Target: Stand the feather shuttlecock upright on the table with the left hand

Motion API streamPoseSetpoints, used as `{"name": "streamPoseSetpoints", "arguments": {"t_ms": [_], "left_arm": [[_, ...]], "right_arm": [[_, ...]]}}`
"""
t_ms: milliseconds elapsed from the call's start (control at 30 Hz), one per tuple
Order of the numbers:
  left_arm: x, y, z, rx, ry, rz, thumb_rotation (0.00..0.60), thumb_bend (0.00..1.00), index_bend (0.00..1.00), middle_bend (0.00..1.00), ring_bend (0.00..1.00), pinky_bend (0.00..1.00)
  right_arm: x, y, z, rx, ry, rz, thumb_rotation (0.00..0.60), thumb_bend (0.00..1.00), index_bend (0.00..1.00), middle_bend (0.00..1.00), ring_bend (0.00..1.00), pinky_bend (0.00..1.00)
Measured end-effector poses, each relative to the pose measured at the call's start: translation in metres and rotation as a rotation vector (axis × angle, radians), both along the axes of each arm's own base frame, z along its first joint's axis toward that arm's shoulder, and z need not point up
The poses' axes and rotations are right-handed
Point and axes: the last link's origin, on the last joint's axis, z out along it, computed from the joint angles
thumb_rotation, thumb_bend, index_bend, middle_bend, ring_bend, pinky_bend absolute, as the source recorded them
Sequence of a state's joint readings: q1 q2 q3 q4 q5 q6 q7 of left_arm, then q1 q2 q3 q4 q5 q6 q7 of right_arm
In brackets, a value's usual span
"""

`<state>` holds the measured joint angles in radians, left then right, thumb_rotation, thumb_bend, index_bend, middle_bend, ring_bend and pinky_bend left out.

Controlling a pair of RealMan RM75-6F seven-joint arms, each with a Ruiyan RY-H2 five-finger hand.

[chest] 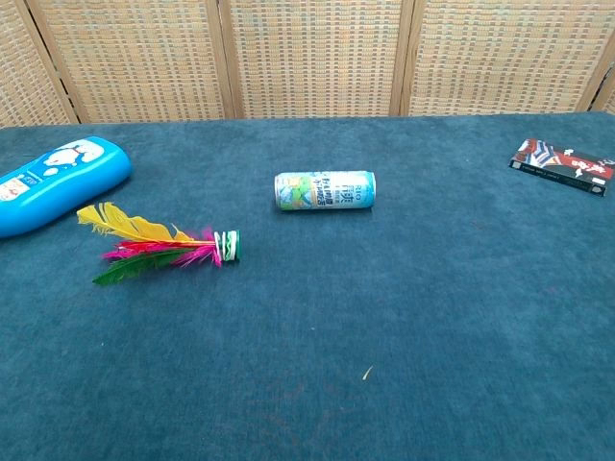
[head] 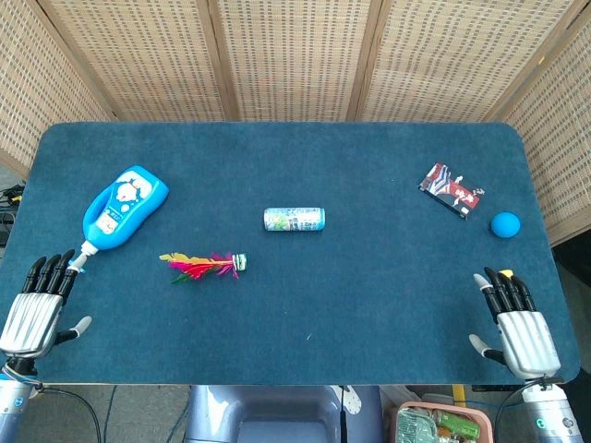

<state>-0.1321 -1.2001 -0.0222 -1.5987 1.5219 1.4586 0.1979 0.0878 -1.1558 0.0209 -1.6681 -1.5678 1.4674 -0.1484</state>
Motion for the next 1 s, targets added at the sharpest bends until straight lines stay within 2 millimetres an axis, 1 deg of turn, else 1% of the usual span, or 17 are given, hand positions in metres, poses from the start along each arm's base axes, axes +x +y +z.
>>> {"name": "streamPoseSetpoints", "arguments": {"t_ms": [533,867,1000], "left_arm": [[0.001,0.001,-0.002,-0.012,-0.006,-0.001,0.6,0.2,0.04,0.0,0.0,0.0],[0.001,0.003,-0.004,-0.016,-0.016,0.001,0.6,0.2,0.11,0.0,0.0,0.0],[0.004,0.01,-0.005,-0.007,-0.03,0.006,0.6,0.21,0.16,0.0,0.0,0.0]], "right_arm": [[0.001,0.001,0.0,0.0,-0.001,0.002,0.6,0.19,0.0,0.0,0.0,0.02],[0.001,0.002,0.001,0.0,-0.007,0.002,0.6,0.19,0.0,0.0,0.0,0.02],[0.0,0.001,0.001,0.006,-0.01,-0.001,0.6,0.19,0.0,0.0,0.0,0.02]]}}
